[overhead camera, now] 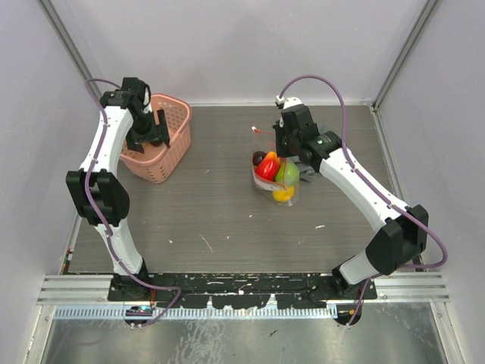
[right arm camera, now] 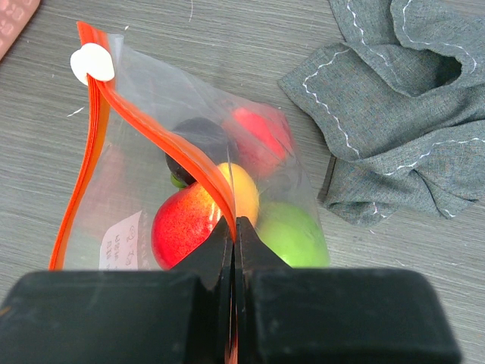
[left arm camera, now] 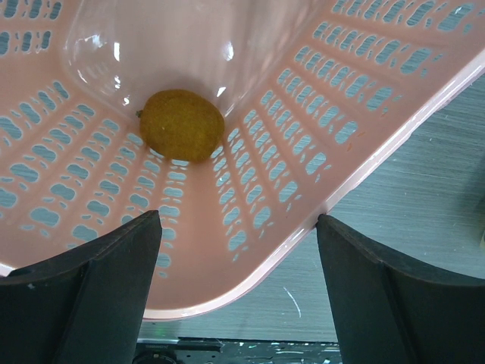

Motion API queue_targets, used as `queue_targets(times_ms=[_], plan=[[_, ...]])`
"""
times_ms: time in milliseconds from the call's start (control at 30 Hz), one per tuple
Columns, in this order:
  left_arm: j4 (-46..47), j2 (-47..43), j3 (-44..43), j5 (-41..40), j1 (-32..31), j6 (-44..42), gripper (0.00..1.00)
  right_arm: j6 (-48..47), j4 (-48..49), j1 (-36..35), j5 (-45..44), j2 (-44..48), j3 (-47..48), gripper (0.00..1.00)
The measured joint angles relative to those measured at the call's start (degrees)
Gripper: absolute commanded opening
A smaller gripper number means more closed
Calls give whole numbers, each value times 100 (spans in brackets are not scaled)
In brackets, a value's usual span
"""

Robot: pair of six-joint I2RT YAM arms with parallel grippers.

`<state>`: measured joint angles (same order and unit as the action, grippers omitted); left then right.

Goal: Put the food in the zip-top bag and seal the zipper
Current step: Pick up the fake fruit from the bin.

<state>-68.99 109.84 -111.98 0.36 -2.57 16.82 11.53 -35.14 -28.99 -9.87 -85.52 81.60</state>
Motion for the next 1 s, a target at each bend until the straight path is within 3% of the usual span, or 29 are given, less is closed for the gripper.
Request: queue_targets(times_ms=[500, 1000], plan=[[-212, 107, -514, -389, 249, -111, 94, 0, 9, 0, 0, -2, 0, 0], [-44, 1272, -168, -511, 319, -136, 100, 46, 59, 0, 7, 0, -85, 0]])
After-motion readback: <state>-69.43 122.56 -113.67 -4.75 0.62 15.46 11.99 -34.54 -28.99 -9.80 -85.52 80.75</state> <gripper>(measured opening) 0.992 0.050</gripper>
